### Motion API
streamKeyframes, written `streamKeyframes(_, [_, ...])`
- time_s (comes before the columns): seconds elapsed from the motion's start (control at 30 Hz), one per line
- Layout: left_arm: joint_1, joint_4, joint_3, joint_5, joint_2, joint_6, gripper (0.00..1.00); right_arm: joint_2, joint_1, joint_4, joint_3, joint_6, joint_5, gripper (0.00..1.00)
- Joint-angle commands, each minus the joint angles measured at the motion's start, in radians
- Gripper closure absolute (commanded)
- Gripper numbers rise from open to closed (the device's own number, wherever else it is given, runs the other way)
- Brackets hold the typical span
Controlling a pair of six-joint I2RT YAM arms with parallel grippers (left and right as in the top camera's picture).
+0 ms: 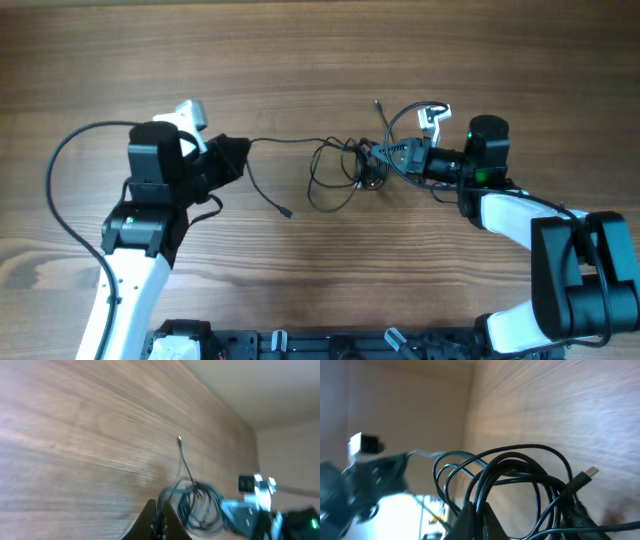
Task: Untangle cables
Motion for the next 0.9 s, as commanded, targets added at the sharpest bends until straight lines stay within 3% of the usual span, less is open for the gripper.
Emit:
streamKeyframes(0.0, [0.005,-0.048,0.003,-0.068,0.027,-0.092,0.96,-0.019,-0.001,0.009,0.01,-0.033,-0.163,0.96])
streamKeyframes(0.13, [-0.034,-0.117,0.003,-0.068,0.089,-0.092,0.84,-0.019,-0.001,0.009,0.01,-0.011,-0.189,0.96])
streamKeyframes(0.2, [-0.068,-0.133,0.003,-0.068,0.144,-0.092,0.39,-0.019,-0.001,0.013,0.01,-0.008,-0.189,0.96])
streamKeyframes(0.23, [-0.081,-0.135,0.003,-0.068,0.166,-0.092,0.05,-0.019,-0.001,0.018,0.01,0.001,-0.189,0.96])
streamKeyframes(0.27, [-0.094,-0.135,0.003,-0.062,0.187,-0.092,0.0,-0.019,-0.001,0.021,0.01,0.013,-0.188,0.96])
streamKeyframes(0.47, [-0.162,-0.087,0.003,0.053,0.262,-0.129,0.0,-0.019,0.038,0.068,0.01,0.048,-0.18,0.95])
streamKeyframes(0.67, [-0.238,0.026,0.003,0.105,0.262,-0.127,0.0,-0.019,0.136,0.062,0.01,0.036,-0.017,0.91])
streamKeyframes(0.8, [-0.267,0.046,0.003,0.089,0.262,-0.117,0.01,-0.019,0.181,0.061,0.01,0.037,0.116,0.82])
streamKeyframes(0.87, [-0.272,0.043,0.003,0.089,0.262,-0.117,0.07,-0.019,0.18,0.061,0.01,0.037,0.151,0.8])
